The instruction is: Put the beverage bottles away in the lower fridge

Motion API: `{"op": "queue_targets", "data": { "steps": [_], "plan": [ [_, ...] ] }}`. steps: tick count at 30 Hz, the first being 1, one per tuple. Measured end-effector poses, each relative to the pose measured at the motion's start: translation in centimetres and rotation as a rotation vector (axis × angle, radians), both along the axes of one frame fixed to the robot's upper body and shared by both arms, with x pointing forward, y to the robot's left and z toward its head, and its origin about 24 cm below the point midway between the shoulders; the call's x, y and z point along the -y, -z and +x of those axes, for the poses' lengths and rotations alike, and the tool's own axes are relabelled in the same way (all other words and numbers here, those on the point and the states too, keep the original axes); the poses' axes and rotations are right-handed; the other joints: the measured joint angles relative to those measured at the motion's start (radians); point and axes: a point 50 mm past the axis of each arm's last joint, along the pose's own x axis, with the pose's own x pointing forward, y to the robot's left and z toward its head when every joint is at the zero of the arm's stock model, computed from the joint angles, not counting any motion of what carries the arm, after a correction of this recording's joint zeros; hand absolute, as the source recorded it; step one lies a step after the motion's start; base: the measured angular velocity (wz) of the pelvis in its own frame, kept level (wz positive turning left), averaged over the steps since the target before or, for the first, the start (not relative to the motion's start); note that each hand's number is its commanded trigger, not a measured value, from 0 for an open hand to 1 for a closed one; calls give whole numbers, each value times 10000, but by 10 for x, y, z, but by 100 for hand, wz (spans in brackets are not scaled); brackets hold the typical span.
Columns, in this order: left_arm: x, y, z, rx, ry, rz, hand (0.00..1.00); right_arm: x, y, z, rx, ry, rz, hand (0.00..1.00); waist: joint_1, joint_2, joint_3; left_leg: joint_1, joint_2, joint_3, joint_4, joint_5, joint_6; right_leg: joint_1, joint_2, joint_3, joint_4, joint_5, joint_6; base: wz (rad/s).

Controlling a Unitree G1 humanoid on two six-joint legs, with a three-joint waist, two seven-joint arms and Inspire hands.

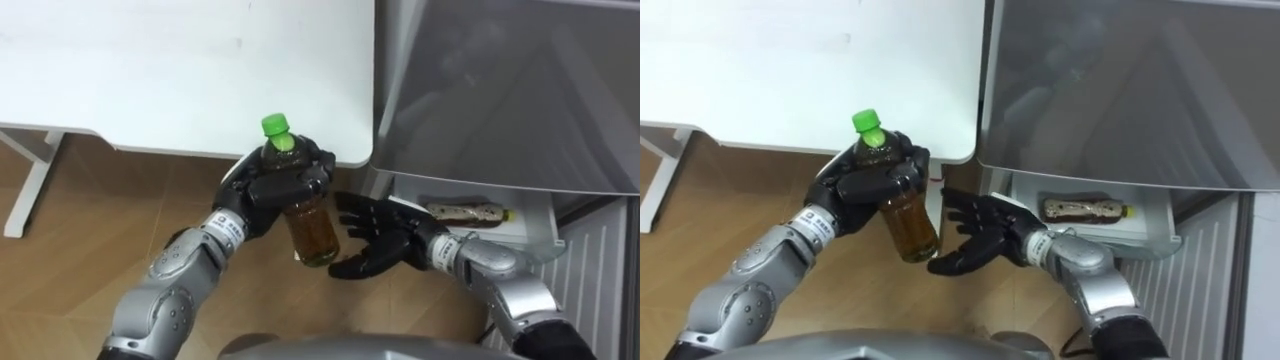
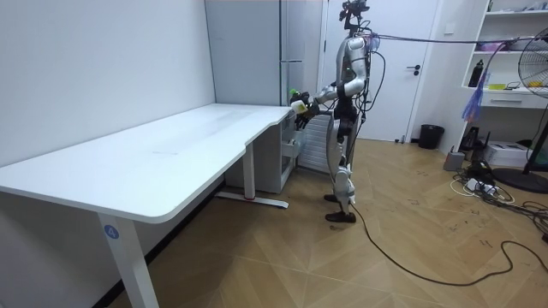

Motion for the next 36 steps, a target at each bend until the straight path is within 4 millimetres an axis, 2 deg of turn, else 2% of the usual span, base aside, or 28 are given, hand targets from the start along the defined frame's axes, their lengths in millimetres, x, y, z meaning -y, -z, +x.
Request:
{"op": "queue_targets", "data": {
  "steps": [2,4,11,27,28,29,30,31,33,36],
  "plan": [
    [2,1,-1,-28,95,-21,100,-3,-4,0,53,-405,98,0,5,-22,58,87,0,12,-10,0,0,98,2,16,-11,0,0,0],
    [5,1,-2,-39,205,-55,100,-5,-5,0,57,-617,184,0,25,-42,65,93,-2,17,-33,-4,1,122,6,56,-11,-2,2,0],
    [14,2,-5,-67,756,-235,100,-10,-9,-1,19,-1171,528,0,54,-42,65,127,-2,82,-115,-5,2,97,35,216,-15,-2,2,-2],
    [15,4,-7,197,1458,374,100,-12,-7,-4,-362,-938,1332,0,-17,-66,50,191,24,317,-194,-14,11,62,33,251,-7,-2,2,-3],
    [15,4,-7,245,1568,457,100,-13,-7,-5,-381,-998,1374,16,-17,-85,37,180,27,338,-197,-14,11,39,33,255,-5,-1,2,0],
    [15,4,-7,321,1707,676,100,-14,-7,-5,-404,-1072,1423,53,-2,-108,20,159,30,342,-193,-13,11,21,33,252,-4,-1,1,0],
    [15,4,-7,346,1768,816,100,-16,-7,-6,-421,-1117,1440,84,-1,-124,9,149,31,342,-193,-13,11,13,35,256,-2,-1,1,0],
    [15,5,-7,419,1919,1150,100,-18,-6,-7,-458,-1179,1484,100,-8,-154,-12,122,31,330,-179,-13,11,-11,37,256,0,0,1,0],
    [15,6,-8,543,2198,1535,100,-20,-5,-10,-552,-1201,1555,100,-14,-196,-36,91,31,301,-153,-13,11,-35,38,249,-1,2,-2,0],
    [16,6,-8,674,2491,1915,100,-22,-3,-14,-680,-1245,1644,100,-21,-182,-29,95,27,294,-151,-13,11,-39,33,247,-3,3,-1,0]
  ]
}}
